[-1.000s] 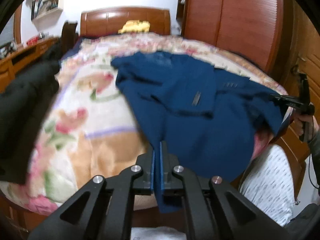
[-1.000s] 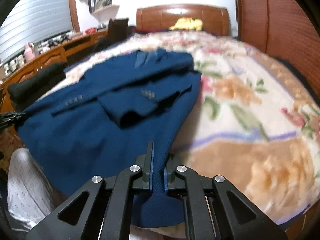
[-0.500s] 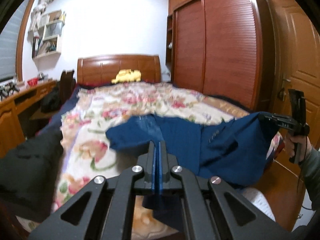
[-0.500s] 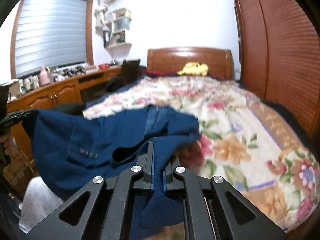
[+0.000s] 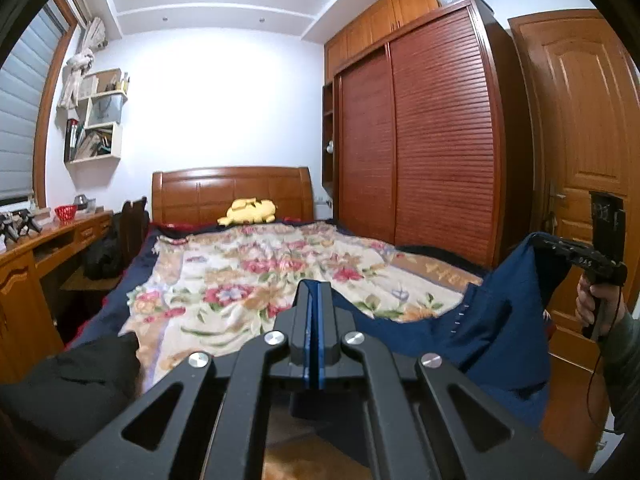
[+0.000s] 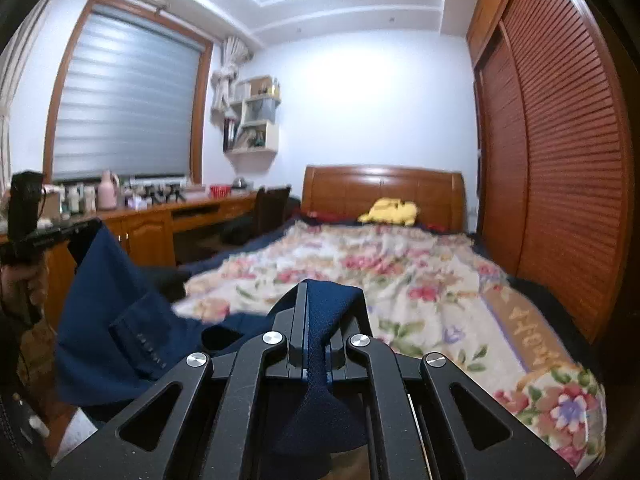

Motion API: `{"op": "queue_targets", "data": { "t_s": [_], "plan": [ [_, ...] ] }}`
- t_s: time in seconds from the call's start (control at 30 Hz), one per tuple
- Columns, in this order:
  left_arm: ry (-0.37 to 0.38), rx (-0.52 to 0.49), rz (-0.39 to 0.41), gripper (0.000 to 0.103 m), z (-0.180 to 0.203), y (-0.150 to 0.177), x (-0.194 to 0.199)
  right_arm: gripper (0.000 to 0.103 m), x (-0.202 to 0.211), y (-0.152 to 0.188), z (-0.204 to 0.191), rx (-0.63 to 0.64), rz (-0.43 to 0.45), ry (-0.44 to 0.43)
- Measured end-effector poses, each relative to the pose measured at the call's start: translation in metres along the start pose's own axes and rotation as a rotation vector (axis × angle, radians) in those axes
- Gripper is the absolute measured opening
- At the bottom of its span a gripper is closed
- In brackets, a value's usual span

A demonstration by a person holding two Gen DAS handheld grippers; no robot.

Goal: Fold large clothes
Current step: 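Grasp the jacket hem with both tools and lift it, then lay the hem over toward the collar and open both tools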

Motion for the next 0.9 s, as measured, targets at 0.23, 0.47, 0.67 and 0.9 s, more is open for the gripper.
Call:
{"op": "queue_targets", "data": {
  "t_s": [0.23,0.47,0.67,0.9],
  "plan": [
    [-0.044,0.011,-0.070,0.000,-0.021,-0.004,-0.060,0.002,-0.059,-0.014,0.035,-0.010,-0.074,0.067],
    [-0.140,0.035,-0.210,0.000,-0.069,0.020,-0.170,0.002,-0.181,0.012,0.084,-0.028,-0.233,0.166],
    [-0.195,0.069,-0.299,0.000,-0.112,0.046,-0.262,0.003,-0.262,0.044,0.121,-0.062,-0.310,0.226],
    [-0.169,0.131,-0.391,0.000,-0.141,0.084,-0.335,0.003,-0.335,0.088,0.153,-0.106,-0.398,0.272]
  ]
}}
Point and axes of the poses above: each gripper's, at about its wrist camera, not at the fingertips, and x roughly against the way its jaws point, z to its right, y to its underside, the point moved 3 cm from there along -x, roughly the way its jaws point, and after that the axes turned 2 degrees about -y, right-handed, at the moved point
